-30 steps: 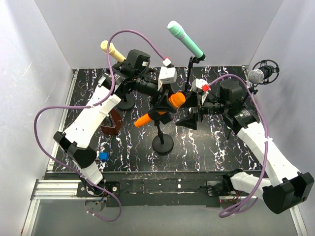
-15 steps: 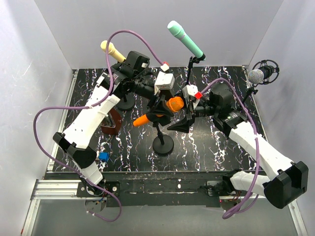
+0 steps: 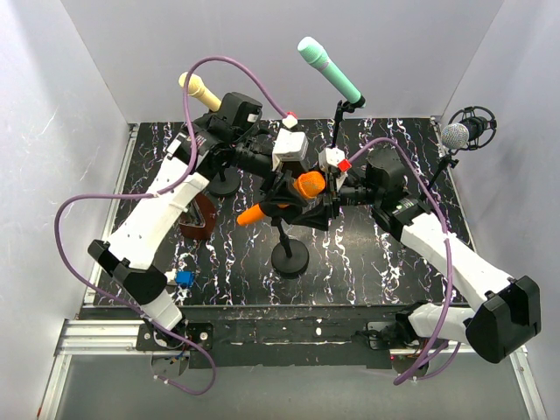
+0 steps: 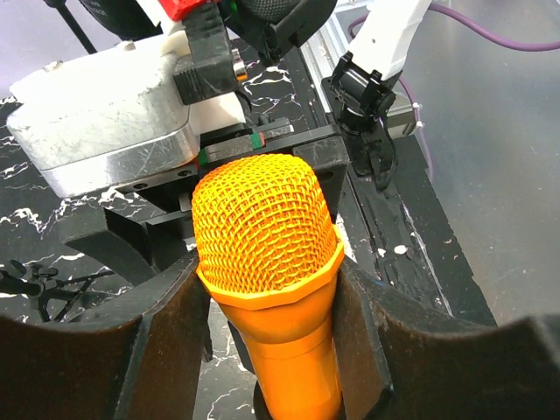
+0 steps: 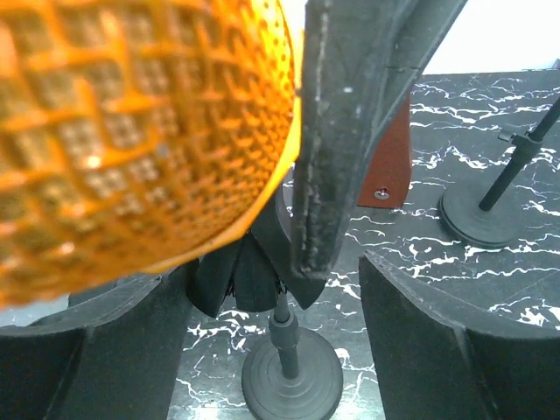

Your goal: Remove the microphone from the stand

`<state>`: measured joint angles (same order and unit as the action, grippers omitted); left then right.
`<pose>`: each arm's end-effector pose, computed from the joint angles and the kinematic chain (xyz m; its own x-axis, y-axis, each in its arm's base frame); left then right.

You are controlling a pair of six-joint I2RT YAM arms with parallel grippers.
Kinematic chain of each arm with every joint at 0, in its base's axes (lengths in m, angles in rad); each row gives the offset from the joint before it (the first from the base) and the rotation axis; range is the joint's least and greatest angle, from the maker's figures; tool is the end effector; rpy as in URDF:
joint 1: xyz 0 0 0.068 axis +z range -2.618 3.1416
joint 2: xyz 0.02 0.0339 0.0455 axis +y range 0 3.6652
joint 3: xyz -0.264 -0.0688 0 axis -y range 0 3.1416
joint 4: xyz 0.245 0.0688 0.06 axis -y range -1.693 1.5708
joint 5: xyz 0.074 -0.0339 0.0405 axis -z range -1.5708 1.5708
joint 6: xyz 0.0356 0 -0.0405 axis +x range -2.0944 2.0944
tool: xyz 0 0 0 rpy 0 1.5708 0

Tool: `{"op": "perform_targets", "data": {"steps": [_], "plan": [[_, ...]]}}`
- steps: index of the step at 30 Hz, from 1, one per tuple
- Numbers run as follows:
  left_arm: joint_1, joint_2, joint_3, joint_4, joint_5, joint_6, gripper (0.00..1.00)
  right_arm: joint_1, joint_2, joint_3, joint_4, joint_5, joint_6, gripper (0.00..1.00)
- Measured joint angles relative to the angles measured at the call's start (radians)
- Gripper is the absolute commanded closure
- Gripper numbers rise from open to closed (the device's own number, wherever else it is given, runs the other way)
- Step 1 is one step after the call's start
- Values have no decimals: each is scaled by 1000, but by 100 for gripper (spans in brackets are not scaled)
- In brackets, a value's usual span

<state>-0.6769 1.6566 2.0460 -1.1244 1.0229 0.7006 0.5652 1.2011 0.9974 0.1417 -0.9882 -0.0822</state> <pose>0.2266 -0.2211 0.4630 0.1290 0.3272 -0.9361 0.9638 -0.2636 0.0406 0.2122 0.1698 0.3631 0.0298 -0.0346 -0.9990 -0.9994 0.0155 -0.0304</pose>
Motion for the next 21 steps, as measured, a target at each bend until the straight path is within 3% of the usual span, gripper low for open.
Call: {"op": "perform_targets", "data": {"steps": [7, 13, 15, 17, 21], "plan": [[0, -11, -28, 51, -15, -31, 100, 14, 1, -28, 22, 1, 4, 24], [0, -25, -39, 56, -34, -39, 100, 24, 0, -33, 35, 0, -1, 56], [0, -28, -41, 59, -47, -29, 100, 24, 0, -34, 33, 13, 7, 72], [0, -31, -44, 60, -60, -19, 100, 24, -2, -40, 30, 19, 11, 95], [1, -31, -45, 64, -81, -13, 100, 24, -9, -40, 10, 34, 2, 99]]}}
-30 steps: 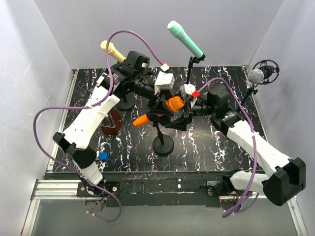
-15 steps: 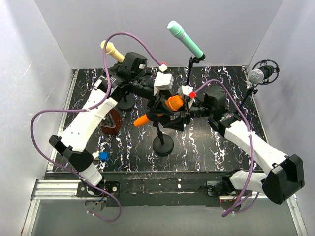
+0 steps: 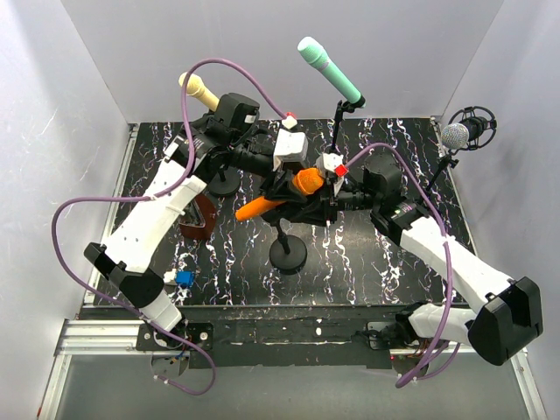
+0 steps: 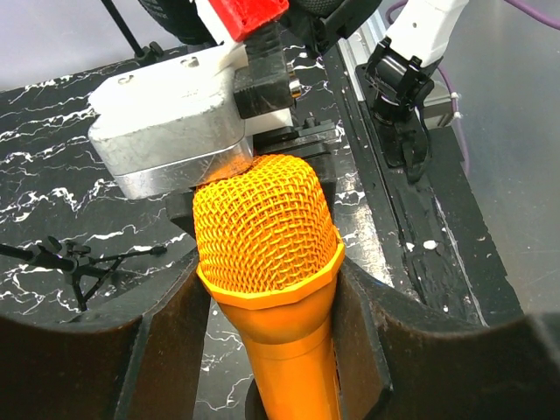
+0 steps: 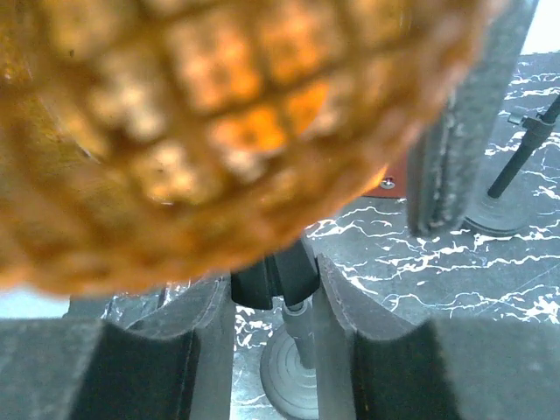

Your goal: Remove the microphone from the stand

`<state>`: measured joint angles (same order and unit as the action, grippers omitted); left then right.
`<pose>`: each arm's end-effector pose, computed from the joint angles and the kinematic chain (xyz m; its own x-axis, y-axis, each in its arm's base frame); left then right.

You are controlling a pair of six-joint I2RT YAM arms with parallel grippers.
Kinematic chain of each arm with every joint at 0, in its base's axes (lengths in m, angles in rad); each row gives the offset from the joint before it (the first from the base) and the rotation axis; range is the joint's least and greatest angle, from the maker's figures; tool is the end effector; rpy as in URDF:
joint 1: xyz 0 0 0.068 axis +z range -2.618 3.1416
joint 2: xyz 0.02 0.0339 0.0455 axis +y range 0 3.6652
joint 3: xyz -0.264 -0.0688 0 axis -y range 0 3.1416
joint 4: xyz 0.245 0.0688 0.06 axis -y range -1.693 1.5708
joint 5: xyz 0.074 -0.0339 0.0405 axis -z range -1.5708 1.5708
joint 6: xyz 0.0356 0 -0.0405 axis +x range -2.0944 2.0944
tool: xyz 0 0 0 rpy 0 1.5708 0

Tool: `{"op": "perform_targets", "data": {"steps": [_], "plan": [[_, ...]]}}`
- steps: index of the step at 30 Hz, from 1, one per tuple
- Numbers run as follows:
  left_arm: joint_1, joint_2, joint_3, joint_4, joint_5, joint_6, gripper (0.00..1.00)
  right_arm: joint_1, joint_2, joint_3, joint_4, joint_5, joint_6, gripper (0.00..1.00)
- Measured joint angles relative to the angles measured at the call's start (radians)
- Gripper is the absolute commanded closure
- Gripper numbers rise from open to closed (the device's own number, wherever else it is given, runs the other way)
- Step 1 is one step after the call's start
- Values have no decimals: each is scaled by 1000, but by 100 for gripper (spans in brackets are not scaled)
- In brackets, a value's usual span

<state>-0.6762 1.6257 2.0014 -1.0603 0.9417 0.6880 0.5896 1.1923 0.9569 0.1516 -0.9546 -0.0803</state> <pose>0.2268 -0.2189 0.4628 0.1630 0.3482 -0.9231 0.9751 -0.1996 0.0969 0.2074 0.1737 0.3521 0.0106 -0.0487 -0.9988 -0.9996 0.0244 -0.0118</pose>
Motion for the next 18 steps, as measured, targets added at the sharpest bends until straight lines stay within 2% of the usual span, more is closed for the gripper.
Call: {"op": "perform_targets", "data": {"steps": [7, 13, 18], "plan": [[0, 10, 79, -27, -37, -52, 100, -2, -35, -5, -27, 40, -21, 99], [-6, 71, 297, -33, -47, -117, 100, -6, -45, -6, -39, 96, -31, 99], [-8, 68, 385, 33, -42, -160, 100, -16, -42, -7, -42, 109, -29, 99]]}}
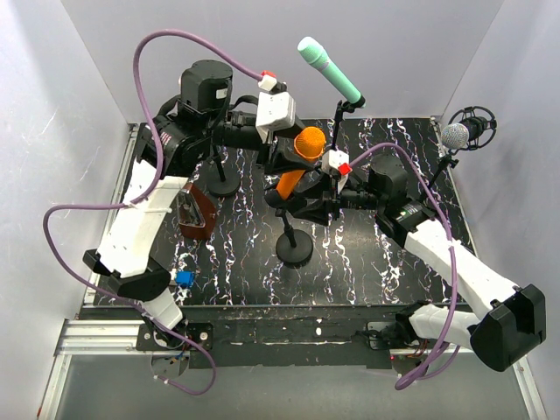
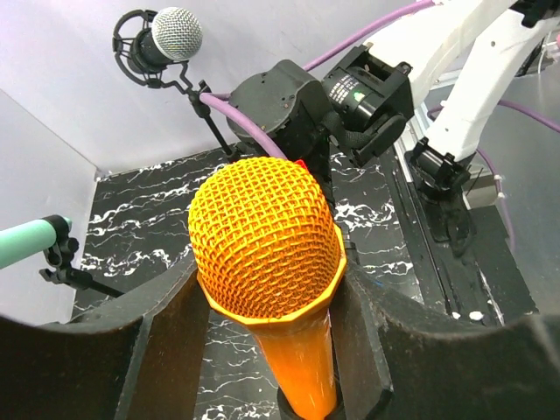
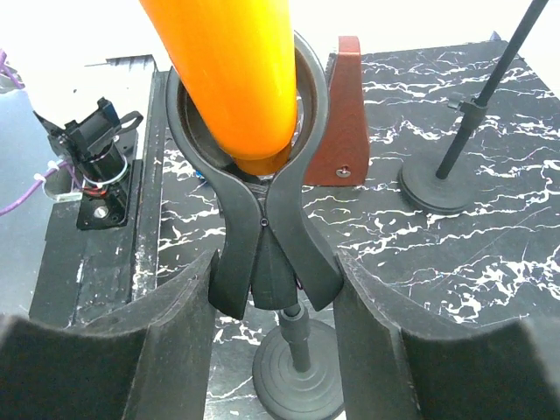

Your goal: Remove the microphone from the stand

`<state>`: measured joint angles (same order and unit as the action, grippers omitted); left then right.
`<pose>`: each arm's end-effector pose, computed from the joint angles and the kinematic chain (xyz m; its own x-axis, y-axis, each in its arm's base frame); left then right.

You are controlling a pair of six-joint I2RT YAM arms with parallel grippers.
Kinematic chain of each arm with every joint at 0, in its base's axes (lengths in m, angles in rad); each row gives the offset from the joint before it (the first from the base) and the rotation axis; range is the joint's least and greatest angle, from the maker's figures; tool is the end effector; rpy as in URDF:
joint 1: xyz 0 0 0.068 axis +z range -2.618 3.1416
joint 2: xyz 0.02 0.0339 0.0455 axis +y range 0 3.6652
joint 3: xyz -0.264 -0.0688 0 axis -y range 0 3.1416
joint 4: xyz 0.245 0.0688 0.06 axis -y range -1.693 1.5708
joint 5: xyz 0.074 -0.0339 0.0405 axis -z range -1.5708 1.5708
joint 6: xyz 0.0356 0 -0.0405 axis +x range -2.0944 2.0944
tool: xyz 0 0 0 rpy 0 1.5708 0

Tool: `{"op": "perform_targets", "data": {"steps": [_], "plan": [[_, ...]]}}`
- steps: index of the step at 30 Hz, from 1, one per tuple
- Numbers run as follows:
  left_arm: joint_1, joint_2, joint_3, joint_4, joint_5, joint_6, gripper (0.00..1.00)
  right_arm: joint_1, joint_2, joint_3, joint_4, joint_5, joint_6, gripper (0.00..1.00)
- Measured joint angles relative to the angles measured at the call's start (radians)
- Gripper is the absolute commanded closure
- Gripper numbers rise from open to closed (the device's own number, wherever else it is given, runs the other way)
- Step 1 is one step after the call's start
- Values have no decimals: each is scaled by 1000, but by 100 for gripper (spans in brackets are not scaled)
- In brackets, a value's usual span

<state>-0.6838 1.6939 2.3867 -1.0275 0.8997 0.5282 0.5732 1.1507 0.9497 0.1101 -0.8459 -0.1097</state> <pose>0.2098 -0.2070 0.5466 0.2670 0.1867 -0.9454 0.9629 -0.0918 0.2538 0.2053 0.1642 0.3556 0.0321 -0.0657 -0.9973 -0.9883 0.1465 -0.0415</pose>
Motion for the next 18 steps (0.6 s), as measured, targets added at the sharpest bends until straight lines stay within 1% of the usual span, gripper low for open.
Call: {"op": "perform_targets", "data": {"steps": [4, 7, 8, 11, 13, 16, 17, 18], "plan": [[1, -4, 1, 26, -16, -35, 100, -5, 0, 2, -5, -1, -1, 99], [0, 2, 19, 35, -57, -69, 100, -6, 0, 10, -25, 1, -2, 99], [0, 5, 32, 42, -77, -83, 100, -7, 0, 14, -34, 3, -3, 95], [-1, 8, 81, 74, -137, -119, 100, -13, 5, 35, -76, 16, -9, 91], [-1, -1, 105, 119, -185, -129, 100, -15, 11, 55, -109, 27, -14, 91], [2, -14, 107, 196, -261, -100, 100, -12, 17, 80, -162, 9, -34, 91], [5, -17, 109, 221, -292, -93, 100, -12, 17, 85, -174, 6, -40, 87], [8, -18, 119, 241, -319, -88, 100, -11, 18, 92, -190, 3, -48, 78]]}}
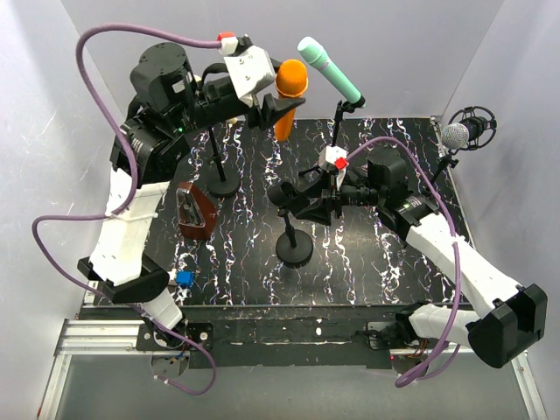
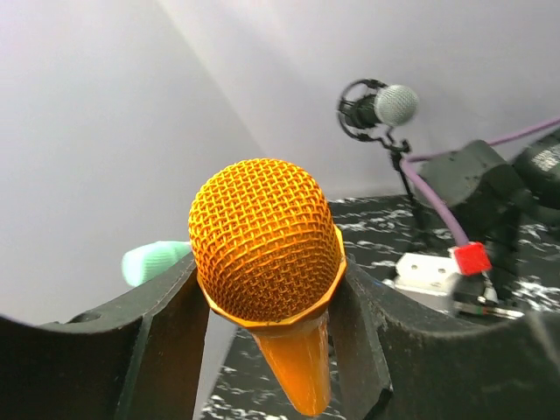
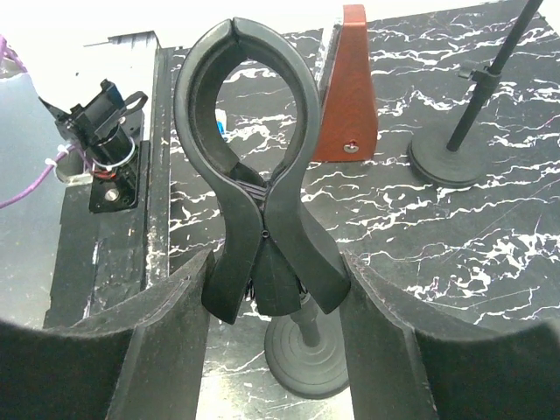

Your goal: Remove the microphone from the stand

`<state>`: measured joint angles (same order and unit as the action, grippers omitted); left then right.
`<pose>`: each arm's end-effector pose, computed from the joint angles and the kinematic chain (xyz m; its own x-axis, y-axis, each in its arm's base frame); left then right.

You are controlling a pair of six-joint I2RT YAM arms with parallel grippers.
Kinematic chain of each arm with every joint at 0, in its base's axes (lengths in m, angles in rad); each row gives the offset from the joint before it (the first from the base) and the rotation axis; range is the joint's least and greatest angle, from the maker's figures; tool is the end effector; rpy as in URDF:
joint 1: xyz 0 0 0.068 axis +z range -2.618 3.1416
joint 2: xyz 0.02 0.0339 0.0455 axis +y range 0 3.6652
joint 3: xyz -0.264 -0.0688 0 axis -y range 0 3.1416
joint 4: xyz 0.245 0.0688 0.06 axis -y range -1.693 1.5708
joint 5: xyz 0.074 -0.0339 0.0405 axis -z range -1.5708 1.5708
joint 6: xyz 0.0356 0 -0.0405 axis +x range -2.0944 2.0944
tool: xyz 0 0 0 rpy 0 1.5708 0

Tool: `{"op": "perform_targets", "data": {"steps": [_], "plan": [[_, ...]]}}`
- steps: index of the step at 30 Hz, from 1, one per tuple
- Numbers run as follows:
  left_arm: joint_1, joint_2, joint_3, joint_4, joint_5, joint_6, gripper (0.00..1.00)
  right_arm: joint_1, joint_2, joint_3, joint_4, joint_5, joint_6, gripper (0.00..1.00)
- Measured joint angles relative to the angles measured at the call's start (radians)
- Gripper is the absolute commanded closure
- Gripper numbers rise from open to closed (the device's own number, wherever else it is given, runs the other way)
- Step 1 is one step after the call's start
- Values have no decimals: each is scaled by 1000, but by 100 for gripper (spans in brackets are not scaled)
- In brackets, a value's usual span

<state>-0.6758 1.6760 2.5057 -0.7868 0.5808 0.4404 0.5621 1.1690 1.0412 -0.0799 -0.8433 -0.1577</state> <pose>0.2004 -0.1857 0.6017 0.4355 0.1076 -0.8937 0.8457 0.2913 0.4472 0.2083 0.1627 0.3646 -0.0195 -0.1357 -0.9906 -0.9881 0.1538 -0.0016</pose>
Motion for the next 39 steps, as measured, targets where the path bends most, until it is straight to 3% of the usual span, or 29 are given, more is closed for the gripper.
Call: {"op": "perform_targets", "data": {"steps": [5, 7, 12, 20, 29, 39], "plan": [[1, -37, -13, 40, -90, 72, 100, 0, 4, 32, -71, -3, -30, 22], [0, -108, -133, 51, -126, 106, 100, 0, 4, 54, -127, -4, -30, 17], [0, -265, -383, 14, -235, 156, 100, 1, -7, 103, -262, 9, -33, 14], [1, -381, -613, -59, -354, 133, 100, 1, -62, 167, -355, 58, -33, 12], [1, -438, -813, -236, -332, 18, 100, 1, -81, 190, -378, 153, -46, 12], [1, -517, -1147, -254, -335, -117, 100, 0, -107, 209, -444, 221, -108, 11]]}}
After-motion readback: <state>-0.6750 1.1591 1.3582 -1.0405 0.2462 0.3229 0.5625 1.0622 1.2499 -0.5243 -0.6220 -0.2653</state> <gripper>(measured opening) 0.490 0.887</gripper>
